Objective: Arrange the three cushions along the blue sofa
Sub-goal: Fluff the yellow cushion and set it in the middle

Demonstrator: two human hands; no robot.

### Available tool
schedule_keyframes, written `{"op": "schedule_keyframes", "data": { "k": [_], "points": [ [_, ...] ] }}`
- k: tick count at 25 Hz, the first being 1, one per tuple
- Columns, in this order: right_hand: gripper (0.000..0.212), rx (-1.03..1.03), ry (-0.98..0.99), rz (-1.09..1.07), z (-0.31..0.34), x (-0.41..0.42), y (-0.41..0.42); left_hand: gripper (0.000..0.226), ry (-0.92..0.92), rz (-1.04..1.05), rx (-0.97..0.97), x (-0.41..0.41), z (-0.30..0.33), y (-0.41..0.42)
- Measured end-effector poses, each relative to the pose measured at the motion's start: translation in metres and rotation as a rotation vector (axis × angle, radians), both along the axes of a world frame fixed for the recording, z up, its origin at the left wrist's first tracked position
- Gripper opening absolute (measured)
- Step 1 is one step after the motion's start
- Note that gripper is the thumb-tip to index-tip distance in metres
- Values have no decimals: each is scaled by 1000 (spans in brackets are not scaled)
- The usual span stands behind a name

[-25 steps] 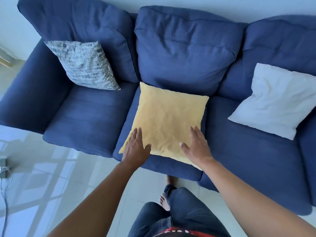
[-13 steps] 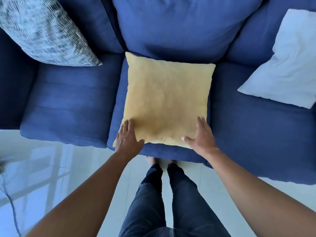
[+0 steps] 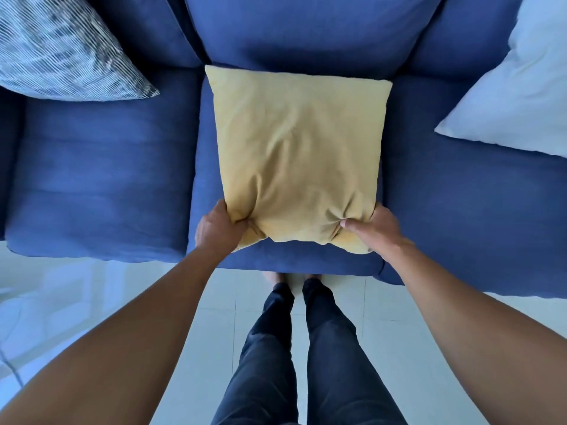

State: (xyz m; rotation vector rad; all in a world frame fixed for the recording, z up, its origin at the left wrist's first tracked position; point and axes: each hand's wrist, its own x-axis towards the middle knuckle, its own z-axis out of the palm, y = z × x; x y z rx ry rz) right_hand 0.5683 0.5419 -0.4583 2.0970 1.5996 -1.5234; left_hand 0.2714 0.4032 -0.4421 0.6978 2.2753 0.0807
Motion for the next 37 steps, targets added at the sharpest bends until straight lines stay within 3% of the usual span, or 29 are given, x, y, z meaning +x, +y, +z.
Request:
{"op": "schedule_keyframes", "data": {
  "k": [4, 6, 10, 14, 19, 23, 24, 27, 29, 31, 35, 37],
  "points": [
    [25, 43, 172, -90, 76, -14, 33, 28, -118, 92, 117, -21, 77, 38],
    [24, 94, 242, -121, 135, -14, 54, 25, -156, 130, 177, -43, 131, 55],
    [35, 181, 389, -154, 233, -2, 79, 43, -272, 189, 305, -81, 216, 68],
    [43, 106, 376, -215, 214, -6, 73, 45, -367, 235, 365, -81, 210, 67],
    [57, 54, 609, -626, 160, -7, 53, 57, -612, 492, 632, -70, 169, 55],
    [76, 29, 653, -507, 153, -6, 63, 64, -942, 523, 737, -58, 157, 63],
    [80, 42, 654, -499, 152, -6, 67, 69, -937, 505, 714, -54, 156, 67],
    [91, 40, 588, -465, 140, -12, 77, 74, -681, 323, 554, -43, 148, 79],
    [93, -30, 570, -452, 133, -22, 76, 79, -599, 372, 492, -36, 141, 85],
    [85, -61, 564, -461, 128, -32, 78, 78, -585, 463, 499, -35, 132, 92],
    [43, 31, 534, -489, 135, -61, 94, 37, -530, 570, 504, -51, 133, 119],
    [38, 104, 539, -487, 151, -71, 108, 29, -504, 533, 573, -67, 146, 138]
  ]
}}
